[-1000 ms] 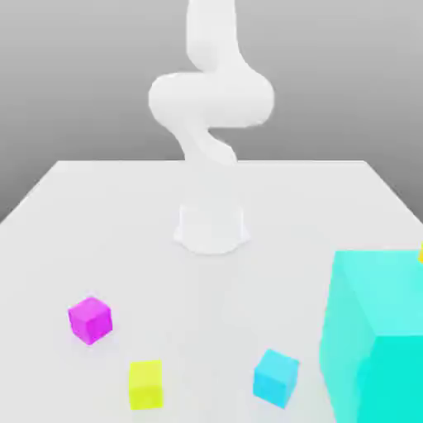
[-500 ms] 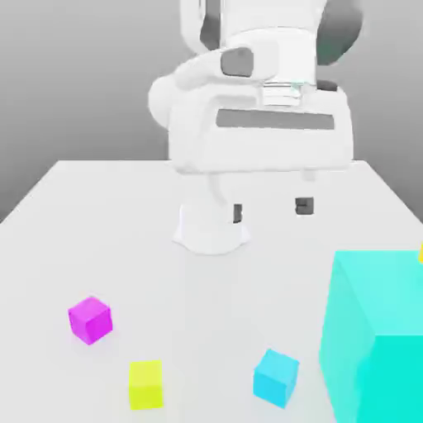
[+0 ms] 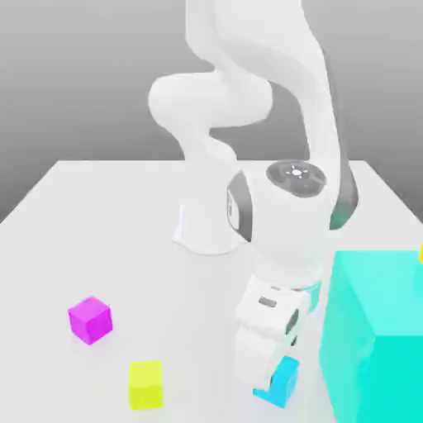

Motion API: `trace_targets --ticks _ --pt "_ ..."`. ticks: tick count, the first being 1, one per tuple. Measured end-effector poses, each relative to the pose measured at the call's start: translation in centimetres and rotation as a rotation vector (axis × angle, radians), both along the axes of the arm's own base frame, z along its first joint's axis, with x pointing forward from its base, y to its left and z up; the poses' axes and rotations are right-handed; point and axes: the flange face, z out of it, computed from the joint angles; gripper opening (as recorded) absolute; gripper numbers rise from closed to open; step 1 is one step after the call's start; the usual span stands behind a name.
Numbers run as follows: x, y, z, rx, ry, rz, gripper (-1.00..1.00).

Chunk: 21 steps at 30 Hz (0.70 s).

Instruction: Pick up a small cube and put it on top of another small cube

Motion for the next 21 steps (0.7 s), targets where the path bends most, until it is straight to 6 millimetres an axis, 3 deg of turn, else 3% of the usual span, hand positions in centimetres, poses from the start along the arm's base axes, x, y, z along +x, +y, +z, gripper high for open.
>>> trace_targets --ticks 6,8,14,21 --pt "-0.1 0.0 -0.4 -0.001 0.002 0.0 -1.0" --pt "0.0 0.0 0.7 0.0 0.002 0.0 -1.0" --pt "0.5 -0.1 7.3 -0.01 -0.007 0.063 -1.0" --pt "3.4 3.3 18.4 -0.067 -0.041 0.399 -1.0"
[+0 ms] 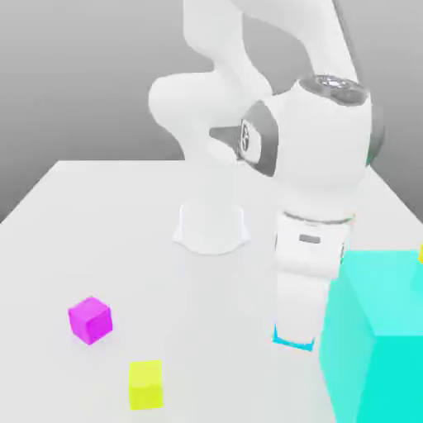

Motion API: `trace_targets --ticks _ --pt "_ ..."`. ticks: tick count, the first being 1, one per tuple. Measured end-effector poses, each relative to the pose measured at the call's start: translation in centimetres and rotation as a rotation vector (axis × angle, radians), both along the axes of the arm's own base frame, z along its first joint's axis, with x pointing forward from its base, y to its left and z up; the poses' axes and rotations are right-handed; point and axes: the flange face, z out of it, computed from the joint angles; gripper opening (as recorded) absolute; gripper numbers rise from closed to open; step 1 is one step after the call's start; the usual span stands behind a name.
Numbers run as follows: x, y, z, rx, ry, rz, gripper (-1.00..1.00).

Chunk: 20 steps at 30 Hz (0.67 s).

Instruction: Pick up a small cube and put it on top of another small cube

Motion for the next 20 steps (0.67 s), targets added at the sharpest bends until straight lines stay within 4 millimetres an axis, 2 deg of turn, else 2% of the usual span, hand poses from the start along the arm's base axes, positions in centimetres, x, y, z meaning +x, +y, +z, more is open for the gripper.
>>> trace_targets --ticks 6,10,11,12,14,15,20 --pt "-1.1 8.4 9.4 -0.001 0.005 0.17 -1.0" --pt "-4.0 15.4 13.6 0.034 0.037 0.188 -1.0" --pt "-4.7 17.0 13.8 0.044 0.049 0.177 -1.0" --pt "-5.0 17.7 13.0 0.049 0.055 0.169 -1.0" --pt "-5.0 18.1 10.2 0.053 0.06 0.158 -1.0" --pt "-5.0 18.1 8.7 0.054 0.06 0.156 1.0" --pt "-5.0 18.0 8.7 0.054 0.06 0.156 1.0"
